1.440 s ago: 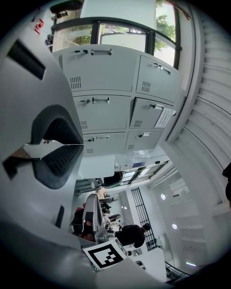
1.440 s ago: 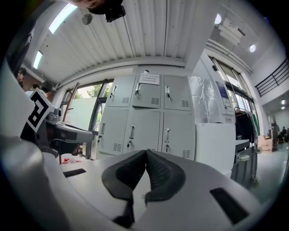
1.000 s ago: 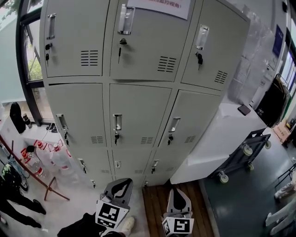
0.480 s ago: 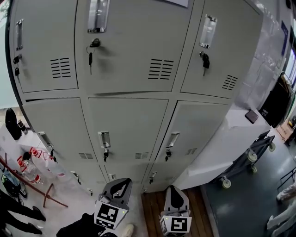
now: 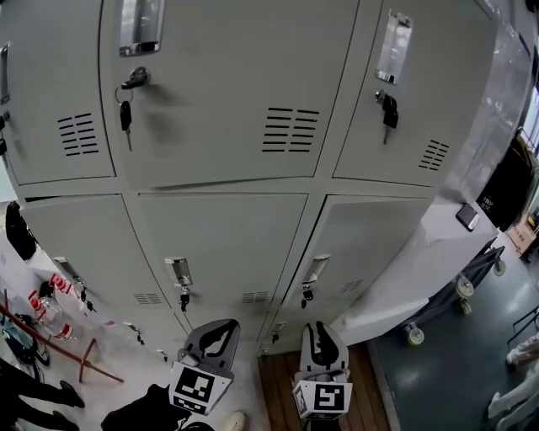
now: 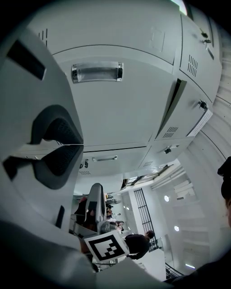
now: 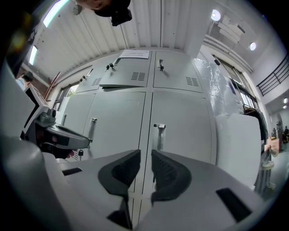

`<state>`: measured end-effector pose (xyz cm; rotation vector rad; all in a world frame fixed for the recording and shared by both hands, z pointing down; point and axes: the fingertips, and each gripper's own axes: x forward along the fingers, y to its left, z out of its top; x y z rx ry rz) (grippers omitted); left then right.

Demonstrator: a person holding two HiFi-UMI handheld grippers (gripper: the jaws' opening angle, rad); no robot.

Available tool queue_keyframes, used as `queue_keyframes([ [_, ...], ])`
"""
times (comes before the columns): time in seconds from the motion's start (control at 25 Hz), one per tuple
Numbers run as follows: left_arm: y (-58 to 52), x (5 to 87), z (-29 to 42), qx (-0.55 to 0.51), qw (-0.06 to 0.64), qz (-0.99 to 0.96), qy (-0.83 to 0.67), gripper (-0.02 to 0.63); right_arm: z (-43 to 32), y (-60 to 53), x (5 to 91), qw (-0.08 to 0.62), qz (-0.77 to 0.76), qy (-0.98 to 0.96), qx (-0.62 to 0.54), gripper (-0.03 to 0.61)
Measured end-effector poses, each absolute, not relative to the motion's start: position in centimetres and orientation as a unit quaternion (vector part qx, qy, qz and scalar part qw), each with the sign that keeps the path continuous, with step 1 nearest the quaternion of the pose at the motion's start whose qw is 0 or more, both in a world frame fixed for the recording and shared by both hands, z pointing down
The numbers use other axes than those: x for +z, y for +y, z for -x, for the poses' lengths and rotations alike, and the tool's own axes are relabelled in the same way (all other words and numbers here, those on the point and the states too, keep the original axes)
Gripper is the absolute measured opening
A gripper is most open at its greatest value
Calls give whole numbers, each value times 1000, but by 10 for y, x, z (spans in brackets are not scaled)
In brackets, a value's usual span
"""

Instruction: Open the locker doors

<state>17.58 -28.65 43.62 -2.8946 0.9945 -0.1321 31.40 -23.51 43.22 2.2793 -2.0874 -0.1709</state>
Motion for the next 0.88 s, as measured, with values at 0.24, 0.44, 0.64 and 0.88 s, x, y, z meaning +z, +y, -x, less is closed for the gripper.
queue_keyframes([
  [0.24, -303, 438, -179, -48, 41, 944, 325, 26, -327, -273, 417, 19, -737, -673, -55, 161],
  [0.44, -316, 437, -177, -48, 43, 941, 331, 26, -337, -306, 410, 21, -729, -683, -48, 204],
  [0.64, -326, 442, -175, -54, 41, 938, 339, 26, -341, -333, 405, 23, -721, -691, -46, 229],
  [0.88, -332, 443, -173, -53, 37, 936, 345, 26, -346, -353, 413, 47, -723, -688, -45, 222],
])
